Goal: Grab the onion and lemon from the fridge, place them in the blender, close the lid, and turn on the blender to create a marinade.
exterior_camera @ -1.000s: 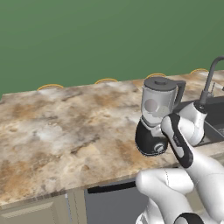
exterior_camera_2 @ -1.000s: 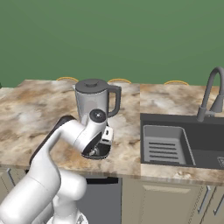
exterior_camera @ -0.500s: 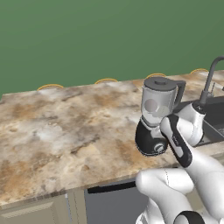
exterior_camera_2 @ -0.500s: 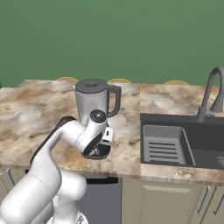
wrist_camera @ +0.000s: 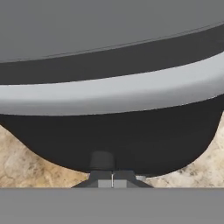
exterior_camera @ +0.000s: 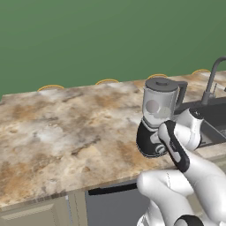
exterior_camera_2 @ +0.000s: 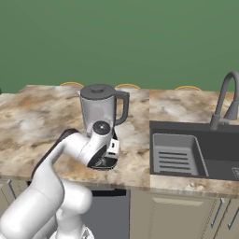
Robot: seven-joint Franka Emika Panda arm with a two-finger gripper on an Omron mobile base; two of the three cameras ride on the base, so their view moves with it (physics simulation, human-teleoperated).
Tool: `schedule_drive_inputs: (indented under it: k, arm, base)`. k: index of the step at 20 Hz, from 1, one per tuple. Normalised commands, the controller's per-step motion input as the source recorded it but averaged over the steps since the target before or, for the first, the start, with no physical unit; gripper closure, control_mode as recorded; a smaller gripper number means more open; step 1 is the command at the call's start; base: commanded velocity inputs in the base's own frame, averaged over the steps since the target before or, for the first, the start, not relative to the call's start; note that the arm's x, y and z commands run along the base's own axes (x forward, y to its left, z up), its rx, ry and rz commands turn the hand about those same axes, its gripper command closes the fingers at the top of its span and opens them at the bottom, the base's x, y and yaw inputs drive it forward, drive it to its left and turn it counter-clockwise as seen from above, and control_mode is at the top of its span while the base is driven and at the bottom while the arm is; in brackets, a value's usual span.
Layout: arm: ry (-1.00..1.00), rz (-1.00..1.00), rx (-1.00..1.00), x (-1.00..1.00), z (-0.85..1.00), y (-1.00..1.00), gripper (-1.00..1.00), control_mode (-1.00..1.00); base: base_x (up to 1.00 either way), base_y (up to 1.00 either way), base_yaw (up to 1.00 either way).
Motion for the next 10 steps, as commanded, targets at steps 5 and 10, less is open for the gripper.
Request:
schedule_drive_inputs:
  k: [5,10]
  arm:
    - [-0.01,0.00,-0.02,0.00,-0.01,0.12,1.00,-1.00]
    - [-0.07,0.00,0.00,0.00,0.03,0.02,1.00,-1.00]
  base:
    - [0.00,0.00,0.00]
    - [0.00,0.00,0.00]
